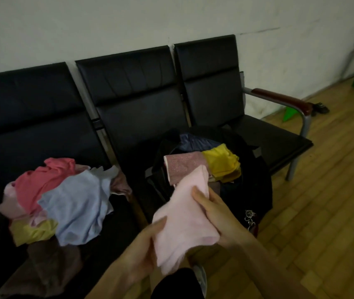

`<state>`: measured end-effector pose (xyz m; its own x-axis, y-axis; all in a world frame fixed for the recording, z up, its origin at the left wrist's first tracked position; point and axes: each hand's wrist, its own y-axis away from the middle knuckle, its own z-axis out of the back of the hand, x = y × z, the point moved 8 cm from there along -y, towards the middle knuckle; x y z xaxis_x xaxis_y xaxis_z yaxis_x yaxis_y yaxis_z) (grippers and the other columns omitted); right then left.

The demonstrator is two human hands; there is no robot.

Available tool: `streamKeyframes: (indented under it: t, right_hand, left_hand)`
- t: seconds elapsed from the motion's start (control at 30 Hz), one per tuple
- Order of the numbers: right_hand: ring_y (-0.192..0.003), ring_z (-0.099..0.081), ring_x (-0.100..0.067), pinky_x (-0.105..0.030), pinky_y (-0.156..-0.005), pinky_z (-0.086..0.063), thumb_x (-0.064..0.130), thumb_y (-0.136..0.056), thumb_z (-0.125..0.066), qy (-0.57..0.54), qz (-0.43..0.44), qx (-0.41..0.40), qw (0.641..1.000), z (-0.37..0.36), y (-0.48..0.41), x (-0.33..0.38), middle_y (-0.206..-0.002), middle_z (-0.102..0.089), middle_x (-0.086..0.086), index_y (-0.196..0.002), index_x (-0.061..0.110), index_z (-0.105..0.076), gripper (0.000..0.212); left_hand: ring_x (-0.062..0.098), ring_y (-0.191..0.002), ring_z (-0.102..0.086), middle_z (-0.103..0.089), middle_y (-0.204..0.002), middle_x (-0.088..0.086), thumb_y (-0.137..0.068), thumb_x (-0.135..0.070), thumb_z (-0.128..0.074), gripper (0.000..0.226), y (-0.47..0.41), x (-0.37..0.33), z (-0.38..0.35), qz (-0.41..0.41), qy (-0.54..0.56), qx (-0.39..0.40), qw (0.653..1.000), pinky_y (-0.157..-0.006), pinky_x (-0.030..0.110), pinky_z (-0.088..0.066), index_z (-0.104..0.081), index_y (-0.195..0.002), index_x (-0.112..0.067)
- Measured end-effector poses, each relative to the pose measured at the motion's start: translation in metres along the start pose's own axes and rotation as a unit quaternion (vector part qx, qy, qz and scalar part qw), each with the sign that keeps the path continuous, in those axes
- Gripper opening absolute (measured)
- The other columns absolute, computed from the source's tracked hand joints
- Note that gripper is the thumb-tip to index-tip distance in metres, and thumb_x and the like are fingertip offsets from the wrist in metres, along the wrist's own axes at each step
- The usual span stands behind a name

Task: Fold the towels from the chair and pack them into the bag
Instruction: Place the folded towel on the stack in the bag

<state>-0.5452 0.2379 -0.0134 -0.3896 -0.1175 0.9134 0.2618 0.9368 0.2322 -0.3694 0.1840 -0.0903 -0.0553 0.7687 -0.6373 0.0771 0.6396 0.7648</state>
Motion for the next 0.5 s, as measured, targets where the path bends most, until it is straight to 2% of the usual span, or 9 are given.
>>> streamKeyframes:
  t: [0.03, 0.07, 0.1, 0.13, 0.23, 0.3, 0.4, 0.43, 0.5]
  right_hand:
    - [-0.098, -0.070, -0.008, -0.026, -0.086, -0.056, 0.036, -0.096, -0.059, 0.055, 0.026, -0.020, 0.998, 0.015, -0.008, 0.002, -0.111, -0.071, 0.002, -0.126, 0.024, -0.059, 0.032]
    - [-0.093, -0.069, -0.002, -0.017, -0.078, -0.055, 0.035, -0.098, -0.057, 0.121, 0.037, -0.048, 0.991, 0.033, -0.015, -0.004, -0.108, -0.070, 0.006, -0.122, 0.025, -0.060, 0.026]
    - [-0.093, -0.067, 0.000, -0.015, -0.075, -0.053, 0.036, -0.098, -0.056, 0.162, 0.039, -0.075, 0.983, 0.052, -0.022, -0.008, -0.109, -0.069, 0.007, -0.118, 0.029, -0.061, 0.021]
    - [-0.097, -0.066, -0.004, -0.019, -0.078, -0.053, 0.036, -0.098, -0.056, 0.207, 0.030, -0.091, 0.974, 0.073, -0.030, -0.015, -0.112, -0.068, 0.006, -0.116, 0.032, -0.061, 0.019]
    - [-0.105, -0.062, -0.012, -0.032, -0.091, -0.051, 0.037, -0.097, -0.057, 0.324, -0.019, -0.096, 0.941, 0.117, -0.052, -0.029, -0.117, -0.064, 0.004, -0.122, 0.026, -0.058, 0.028]
    - [-0.105, -0.059, -0.012, -0.029, -0.090, -0.047, 0.036, -0.096, -0.059, 0.382, -0.021, -0.089, 0.920, 0.145, -0.075, -0.018, -0.114, -0.063, 0.007, -0.124, 0.025, -0.057, 0.029]
    - [-0.096, -0.064, -0.015, -0.033, -0.082, -0.050, 0.034, -0.093, -0.064, 0.448, 0.029, -0.111, 0.887, 0.183, -0.121, 0.028, -0.100, -0.068, 0.005, -0.108, 0.020, -0.065, 0.021]
    - [-0.092, -0.064, -0.016, -0.031, -0.080, -0.050, 0.033, -0.092, -0.065, 0.464, 0.044, -0.113, 0.878, 0.197, -0.143, 0.042, -0.096, -0.069, 0.002, -0.104, 0.015, -0.067, 0.021]
    - [-0.087, -0.062, -0.015, -0.018, -0.072, -0.046, 0.027, -0.093, -0.065, 0.479, 0.058, -0.108, 0.869, 0.214, -0.174, 0.067, -0.095, -0.070, -0.003, -0.103, 0.008, -0.067, 0.022]
  left_hand:
    - [0.039, -0.106, -0.066, -0.069, -0.114, 0.024, -0.095, -0.015, -0.060, 0.024, 0.002, -0.001, -0.013, 0.009, -0.008, 0.035, 0.999, -0.092, 0.050, -0.050, -0.069, -0.116, -0.005]
    - [0.039, -0.111, -0.064, -0.069, -0.119, 0.021, -0.094, -0.012, -0.063, 0.030, -0.003, -0.002, -0.029, -0.025, -0.043, 0.117, 0.992, -0.094, 0.050, -0.051, -0.064, -0.123, -0.010]
    - [0.037, -0.114, -0.064, -0.068, -0.123, 0.019, -0.091, -0.012, -0.067, 0.040, -0.008, -0.003, -0.041, -0.050, -0.089, 0.152, 0.983, -0.097, 0.050, -0.051, -0.060, -0.131, -0.014]
    - [0.033, -0.113, -0.065, -0.068, -0.125, 0.015, -0.087, -0.015, -0.073, 0.050, -0.021, -0.006, -0.049, -0.087, -0.126, 0.167, 0.974, -0.095, 0.048, -0.054, -0.056, -0.134, -0.018]
    - [0.028, -0.105, -0.067, -0.066, -0.119, 0.008, -0.086, -0.019, -0.075, 0.053, -0.040, -0.010, -0.074, -0.132, -0.179, 0.173, 0.960, -0.088, 0.046, -0.058, -0.052, -0.133, -0.022]
    - [0.022, -0.104, -0.067, -0.066, -0.118, 0.003, -0.088, -0.019, -0.072, 0.047, -0.054, -0.019, -0.109, -0.174, -0.206, 0.187, 0.945, -0.085, 0.039, -0.059, -0.051, -0.129, -0.026]
    - [0.006, -0.101, -0.067, -0.067, -0.119, -0.007, -0.090, -0.018, -0.070, 0.045, -0.070, -0.046, -0.160, -0.252, -0.233, 0.215, 0.915, -0.078, 0.022, -0.056, -0.050, -0.127, -0.033]
    - [0.006, -0.102, -0.066, -0.066, -0.119, -0.007, -0.091, -0.017, -0.070, 0.045, -0.083, -0.057, -0.180, -0.273, -0.241, 0.212, 0.907, -0.080, 0.022, -0.056, -0.049, -0.128, -0.033]
    - [0.012, -0.107, -0.064, -0.065, -0.121, -0.003, -0.091, -0.015, -0.069, 0.049, -0.103, -0.079, -0.213, -0.312, -0.264, 0.195, 0.891, -0.087, 0.026, -0.053, -0.048, -0.133, -0.027]
